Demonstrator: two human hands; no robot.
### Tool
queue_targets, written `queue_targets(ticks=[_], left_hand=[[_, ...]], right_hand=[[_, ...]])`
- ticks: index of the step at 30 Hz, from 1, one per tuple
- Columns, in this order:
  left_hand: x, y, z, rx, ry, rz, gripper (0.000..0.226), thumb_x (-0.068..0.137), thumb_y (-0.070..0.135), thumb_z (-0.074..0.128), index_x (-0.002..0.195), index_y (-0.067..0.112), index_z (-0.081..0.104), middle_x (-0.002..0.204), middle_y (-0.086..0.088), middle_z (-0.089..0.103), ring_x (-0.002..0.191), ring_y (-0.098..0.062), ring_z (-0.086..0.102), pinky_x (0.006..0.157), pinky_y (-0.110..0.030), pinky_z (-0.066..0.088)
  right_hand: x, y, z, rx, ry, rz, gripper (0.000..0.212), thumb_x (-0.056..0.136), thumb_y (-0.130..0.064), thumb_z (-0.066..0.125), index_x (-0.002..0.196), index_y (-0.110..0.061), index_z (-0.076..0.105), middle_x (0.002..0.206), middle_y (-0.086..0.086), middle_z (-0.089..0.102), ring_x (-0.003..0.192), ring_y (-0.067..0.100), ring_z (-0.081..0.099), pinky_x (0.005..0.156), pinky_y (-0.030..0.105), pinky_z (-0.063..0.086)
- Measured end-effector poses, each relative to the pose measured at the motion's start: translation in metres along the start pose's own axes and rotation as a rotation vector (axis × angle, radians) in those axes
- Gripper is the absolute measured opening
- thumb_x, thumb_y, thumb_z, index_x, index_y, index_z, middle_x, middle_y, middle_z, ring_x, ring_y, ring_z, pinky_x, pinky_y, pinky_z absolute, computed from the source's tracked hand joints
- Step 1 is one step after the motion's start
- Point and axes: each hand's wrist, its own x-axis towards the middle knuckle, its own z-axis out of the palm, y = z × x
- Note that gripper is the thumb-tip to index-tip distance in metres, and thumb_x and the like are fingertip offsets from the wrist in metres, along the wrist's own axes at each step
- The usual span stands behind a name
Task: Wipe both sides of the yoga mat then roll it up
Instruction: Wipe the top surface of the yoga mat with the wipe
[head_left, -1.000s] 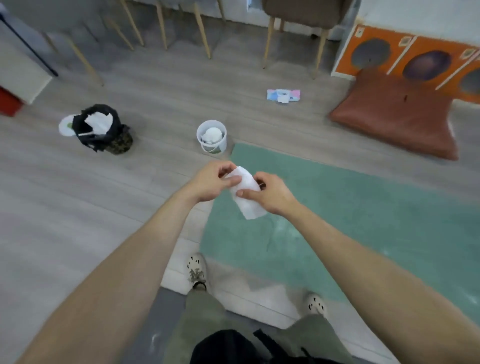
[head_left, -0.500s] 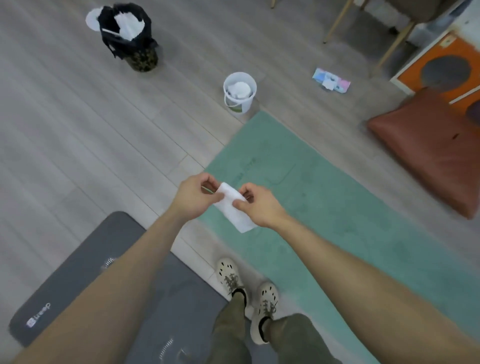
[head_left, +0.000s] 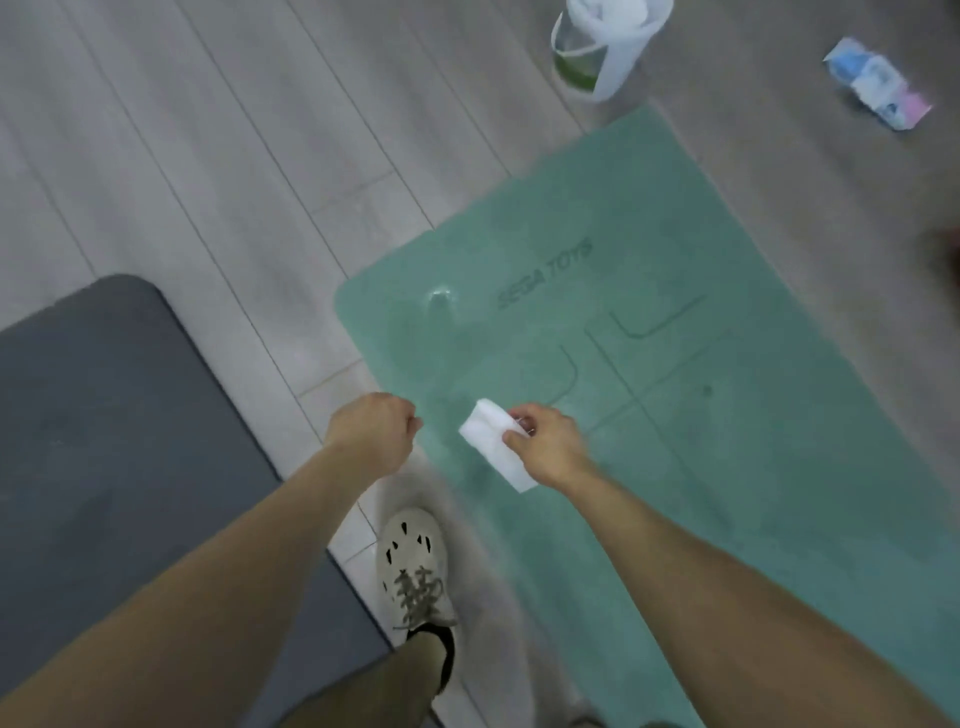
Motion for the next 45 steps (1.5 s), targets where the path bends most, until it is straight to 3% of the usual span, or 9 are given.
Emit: queue_targets(ticks=[2,7,13,16,22,28,33,39,45], left_hand=[[0.041,0.006,0.049,-0.030,-0.035,-0.020,0.024,0.104,0.036,0.052,0.119,0.025,0.067,0.126,-0.006,0.062,0.122,-0.033,0.060,0.096,-0.043,0.051],[0.154,0.030,0.109,-0.102,0.101,-0.070,0.096,0.084,0.074,0.066,0.162,0.031,0.028,0.168,-0.012,0.025,0.157,-0.030,0.020,0.124,-0.050,0.028],[0.216,0.028,0.102,-0.327,0.270,-0.228,0.161,0.049,0.093,0.076,0.165,0.033,-0.017,0.172,-0.017,-0.023,0.159,-0.033,-0.023,0.130,-0.053,-0.004],[0.225,0.016,0.113,-0.295,0.156,-0.353,0.177,0.037,0.099,0.074,0.158,0.029,-0.035,0.164,-0.015,-0.041,0.153,-0.032,-0.037,0.126,-0.058,-0.015],[0.236,0.008,0.118,-0.306,-0.074,-0.346,0.181,0.032,0.105,0.065,0.139,0.026,-0.057,0.140,-0.012,-0.068,0.135,-0.035,-0.058,0.118,-0.063,-0.025],[0.232,0.003,0.109,-0.312,-0.167,-0.297,0.180,0.041,0.096,0.076,0.133,0.025,-0.061,0.132,-0.015,-0.072,0.129,-0.041,-0.061,0.116,-0.069,-0.024],[0.228,0.006,0.110,-0.299,-0.146,-0.283,0.180,0.044,0.090,0.081,0.139,0.024,-0.057,0.136,-0.015,-0.069,0.132,-0.039,-0.060,0.116,-0.068,-0.024],[0.226,0.007,0.111,-0.305,-0.131,-0.290,0.181,0.045,0.088,0.083,0.139,0.023,-0.057,0.137,-0.014,-0.069,0.132,-0.036,-0.061,0.117,-0.068,-0.022],[0.227,0.009,0.117,-0.331,-0.006,-0.295,0.185,0.036,0.081,0.091,0.149,0.031,-0.046,0.152,-0.010,-0.059,0.141,-0.032,-0.054,0.118,-0.064,-0.025]], right_hand=[[0.034,0.037,0.023,-0.035,-0.002,-0.010,0.026,0.094,-0.027,0.071,0.119,-0.021,0.076,0.115,0.002,0.076,0.108,0.024,0.069,0.088,0.029,0.049],[0.139,0.074,0.032,-0.089,0.135,-0.138,0.008,0.092,-0.028,0.069,0.096,-0.026,0.076,0.085,-0.005,0.072,0.089,0.023,0.068,0.066,0.027,0.044],[0.278,0.027,-0.015,-0.245,0.624,-0.437,0.027,0.092,-0.028,0.059,0.103,-0.013,0.077,0.096,0.015,0.075,0.092,0.038,0.068,0.075,0.038,0.049],[0.325,-0.001,-0.038,-0.353,0.837,-0.522,0.033,0.093,-0.026,0.054,0.118,-0.022,0.075,0.108,0.012,0.070,0.105,0.036,0.060,0.090,0.043,0.046],[0.374,0.009,0.004,-0.303,0.676,-0.561,0.037,0.103,-0.022,0.051,0.137,-0.017,0.065,0.117,0.016,0.054,0.102,0.036,0.056,0.085,0.044,0.052],[0.386,-0.013,0.001,-0.361,0.579,-0.668,0.037,0.107,-0.030,0.050,0.136,-0.012,0.064,0.121,0.015,0.052,0.088,0.036,0.060,0.082,0.046,0.053],[0.385,-0.038,0.021,-0.193,0.668,-0.547,0.033,0.105,-0.021,0.051,0.133,-0.014,0.067,0.118,0.014,0.054,0.085,0.032,0.058,0.083,0.045,0.052],[0.315,-0.029,0.082,-0.405,0.127,-1.043,0.034,0.101,-0.017,0.055,0.133,-0.018,0.063,0.119,0.012,0.056,0.080,0.043,0.066,0.070,0.052,0.057],[0.366,0.003,-0.024,-0.297,0.630,-0.483,0.036,0.099,-0.020,0.047,0.130,-0.016,0.064,0.116,0.022,0.056,0.098,0.043,0.062,0.083,0.044,0.049]])
